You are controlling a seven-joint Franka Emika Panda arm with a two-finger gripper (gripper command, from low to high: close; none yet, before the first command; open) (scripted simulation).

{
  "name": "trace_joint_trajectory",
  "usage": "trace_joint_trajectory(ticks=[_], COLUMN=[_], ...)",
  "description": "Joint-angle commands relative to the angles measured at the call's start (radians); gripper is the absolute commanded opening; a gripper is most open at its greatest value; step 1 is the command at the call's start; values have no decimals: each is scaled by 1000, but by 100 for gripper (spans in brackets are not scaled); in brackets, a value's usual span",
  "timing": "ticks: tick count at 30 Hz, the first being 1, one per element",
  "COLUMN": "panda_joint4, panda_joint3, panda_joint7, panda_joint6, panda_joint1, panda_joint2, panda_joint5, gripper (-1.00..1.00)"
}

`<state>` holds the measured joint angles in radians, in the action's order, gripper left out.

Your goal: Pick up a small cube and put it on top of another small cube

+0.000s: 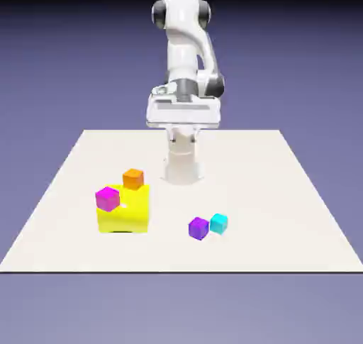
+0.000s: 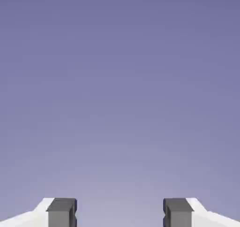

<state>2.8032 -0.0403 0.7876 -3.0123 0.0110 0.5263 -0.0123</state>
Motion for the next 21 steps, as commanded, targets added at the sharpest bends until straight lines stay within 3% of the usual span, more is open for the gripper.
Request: trace_joint_trajectory(ticks=[1, 17, 21], panda_joint4=[-6, -95, -104], panda_joint3=[-33, -568, -529], panda_joint7=[39, 657, 716], panda_joint6=[20, 348, 295], panda_joint1=[19, 325, 285], panda_joint2=[-36, -616, -711], panda_joint5=[-10, -173, -127], gripper=[0, 0, 0])
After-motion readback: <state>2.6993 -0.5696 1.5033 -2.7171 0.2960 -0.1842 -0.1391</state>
